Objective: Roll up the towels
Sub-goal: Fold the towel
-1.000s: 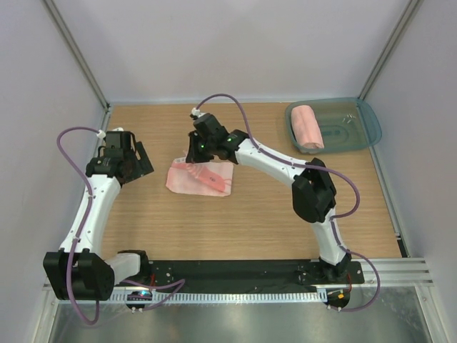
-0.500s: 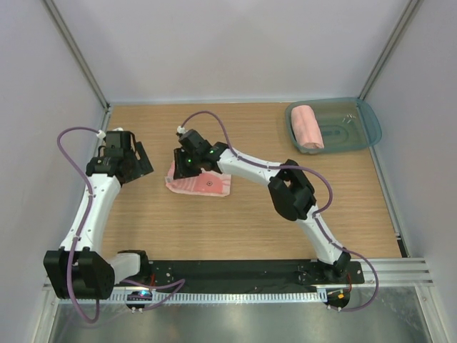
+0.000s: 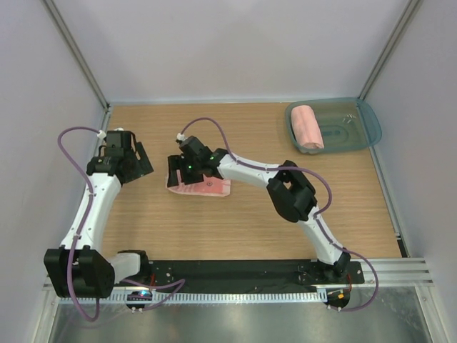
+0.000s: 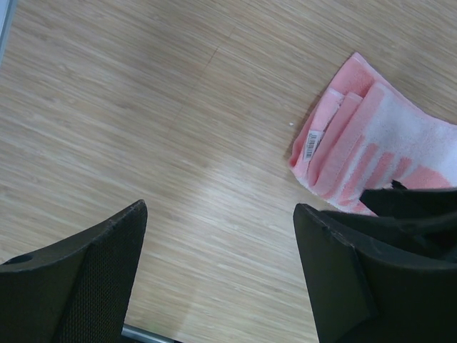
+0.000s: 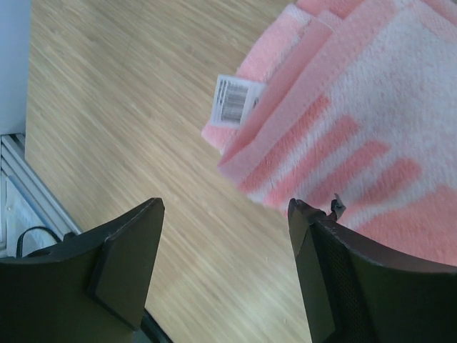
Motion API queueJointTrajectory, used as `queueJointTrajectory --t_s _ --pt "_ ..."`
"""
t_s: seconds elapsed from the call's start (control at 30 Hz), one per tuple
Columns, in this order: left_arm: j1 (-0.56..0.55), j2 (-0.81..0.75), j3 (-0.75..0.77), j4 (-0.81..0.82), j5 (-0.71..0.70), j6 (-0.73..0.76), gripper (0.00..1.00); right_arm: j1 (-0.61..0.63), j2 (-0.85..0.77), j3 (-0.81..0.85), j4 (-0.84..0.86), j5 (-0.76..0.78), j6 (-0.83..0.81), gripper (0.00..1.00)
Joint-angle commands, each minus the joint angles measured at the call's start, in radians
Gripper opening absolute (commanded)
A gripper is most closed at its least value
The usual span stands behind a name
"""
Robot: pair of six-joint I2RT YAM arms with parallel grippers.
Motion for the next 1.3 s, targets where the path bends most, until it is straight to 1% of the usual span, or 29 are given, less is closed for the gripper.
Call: queueJointTrajectory --t_s 0.0,0.07,0.1,0.13,0.17,0.2,0.27,0.3,0.33,0.4,0.53,0.67,0.8,0.83,0.87,0.93,1.0,1.1,1.27 --pt "0.006 0.007 0.001 0.004 0.005 0.004 0.83 -0.016 -0.184 -0.090 0.073 -0.003 -0.003 0.77" --pt "0.008 0.010 -0.004 0.011 0.029 0.007 0.82 -0.038 -0.239 -0.159 0.110 -0.005 0.008 0.77" --pt "0.006 0.011 -0.008 0.018 0.057 0.012 0.81 -0.051 -0.293 -0.240 0.128 -0.008 0.012 0.75" --pt "0.006 0.014 -0.010 0.022 0.077 0.012 0.80 -0.063 -0.314 -0.283 0.172 -0.022 0.034 0.73" --pt "0.006 0.018 -0.011 0.027 0.095 0.015 0.79 -0.100 -0.333 -0.372 0.199 -0.039 0.046 0.70" --pt "0.006 0.027 -0.013 0.034 0.114 0.018 0.78 -0.117 -0.359 -0.412 0.225 -0.055 0.061 0.56" --pt "0.003 0.037 -0.013 0.039 0.163 0.018 0.75 -0.155 -0.364 -0.483 0.303 -0.118 0.098 0.42" --pt "0.000 0.042 -0.011 0.041 0.178 0.019 0.74 -0.186 -0.362 -0.545 0.332 -0.138 0.106 0.32" --pt "-0.004 0.050 -0.013 0.047 0.193 0.019 0.74 -0.196 -0.349 -0.573 0.379 -0.172 0.114 0.28" --pt "-0.032 0.062 -0.010 0.048 0.209 0.013 0.73 -0.219 -0.333 -0.637 0.407 -0.195 0.121 0.22" --pt "-0.142 0.097 0.015 0.047 0.207 -0.037 0.73 -0.244 -0.325 -0.750 0.464 -0.204 0.118 0.20" --pt "-0.211 0.143 0.015 0.093 0.204 -0.111 0.73 -0.290 -0.377 -0.889 0.495 -0.215 0.112 0.20" --pt "-0.297 0.231 0.025 0.172 0.215 -0.171 0.72 -0.324 -0.431 -0.963 0.478 -0.218 0.066 0.20" --pt "-0.340 0.252 0.030 0.192 0.215 -0.177 0.73 -0.327 -0.440 -0.974 0.455 -0.215 0.054 0.20" --pt "-0.360 0.301 0.038 0.211 0.215 -0.185 0.72 -0.332 -0.451 -0.992 0.444 -0.211 0.043 0.20" --pt "-0.406 0.347 0.058 0.266 0.268 -0.195 0.72 -0.333 -0.482 -1.011 0.426 -0.209 0.017 0.20" --pt "-0.432 0.428 0.091 0.283 0.266 -0.203 0.72 -0.335 -0.505 -1.032 0.418 -0.211 0.005 0.20" --pt "-0.455 0.507 0.110 0.292 0.195 -0.217 0.71 -0.336 -0.523 -1.046 0.386 -0.203 -0.018 0.20" --pt "-0.455 0.562 0.099 0.329 0.141 -0.203 0.65 -0.338 -0.568 -1.063 0.360 -0.204 -0.035 0.20"
